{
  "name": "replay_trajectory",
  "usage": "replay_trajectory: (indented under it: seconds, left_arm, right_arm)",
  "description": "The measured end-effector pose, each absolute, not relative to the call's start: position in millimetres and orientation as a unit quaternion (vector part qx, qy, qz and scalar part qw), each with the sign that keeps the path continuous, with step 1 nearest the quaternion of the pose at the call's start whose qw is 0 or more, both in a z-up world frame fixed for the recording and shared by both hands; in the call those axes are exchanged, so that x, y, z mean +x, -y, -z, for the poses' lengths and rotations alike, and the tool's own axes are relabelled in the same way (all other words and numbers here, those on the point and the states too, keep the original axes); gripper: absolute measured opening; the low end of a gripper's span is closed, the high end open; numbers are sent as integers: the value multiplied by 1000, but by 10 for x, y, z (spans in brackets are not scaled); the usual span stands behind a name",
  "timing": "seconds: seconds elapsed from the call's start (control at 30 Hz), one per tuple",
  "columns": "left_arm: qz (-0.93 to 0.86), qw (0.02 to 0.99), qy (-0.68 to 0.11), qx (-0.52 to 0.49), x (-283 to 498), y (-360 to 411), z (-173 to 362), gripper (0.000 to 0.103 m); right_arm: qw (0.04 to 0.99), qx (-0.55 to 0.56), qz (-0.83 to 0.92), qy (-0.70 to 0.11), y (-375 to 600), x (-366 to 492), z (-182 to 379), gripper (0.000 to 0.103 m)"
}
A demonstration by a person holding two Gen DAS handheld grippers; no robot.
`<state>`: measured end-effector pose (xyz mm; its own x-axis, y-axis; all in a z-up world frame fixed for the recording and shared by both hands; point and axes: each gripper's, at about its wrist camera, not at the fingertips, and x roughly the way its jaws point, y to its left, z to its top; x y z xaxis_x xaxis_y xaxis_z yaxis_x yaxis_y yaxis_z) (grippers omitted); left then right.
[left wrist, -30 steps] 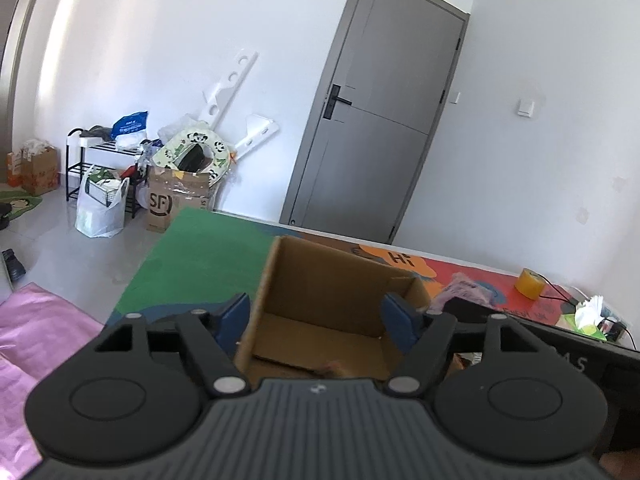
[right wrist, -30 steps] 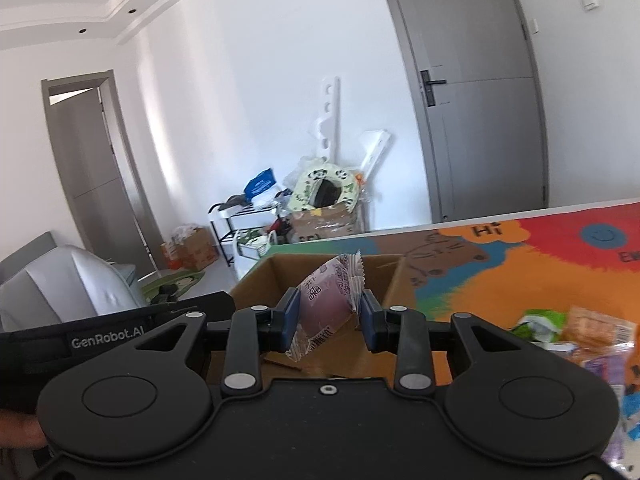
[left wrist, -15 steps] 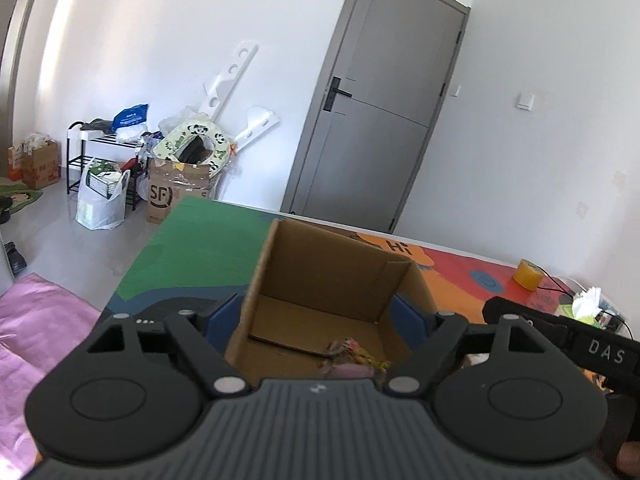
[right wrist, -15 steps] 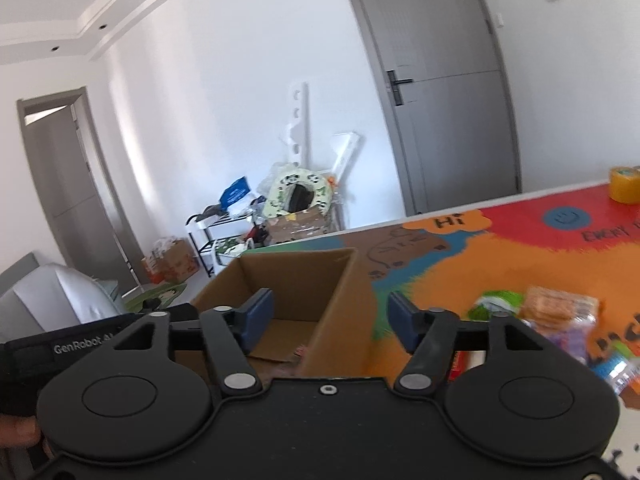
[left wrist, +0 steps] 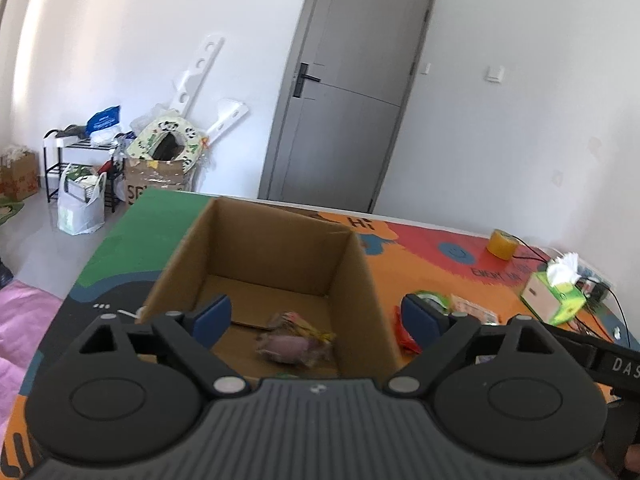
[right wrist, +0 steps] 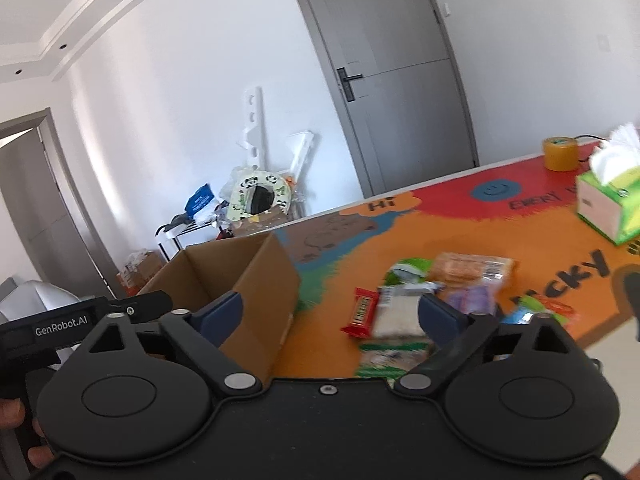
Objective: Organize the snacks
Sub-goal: 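Move both open grippers back over the snack pile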
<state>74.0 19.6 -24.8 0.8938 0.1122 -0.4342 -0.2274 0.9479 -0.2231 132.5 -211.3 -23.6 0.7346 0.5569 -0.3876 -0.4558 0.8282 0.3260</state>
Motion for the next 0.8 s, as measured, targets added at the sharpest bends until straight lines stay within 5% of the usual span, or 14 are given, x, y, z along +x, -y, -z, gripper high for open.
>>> replay_trajectory:
  seconds: [0.57,0.8]
  left_arm:
    - [-15,966,-235,-105,832,578,266,93]
    - [2,967,-239,-90,921,838,320,102]
  right_arm:
    - [937,143,-207,-243,2985,1215,339,103]
    - [937,158,-186,-249,3249,1245,439,103]
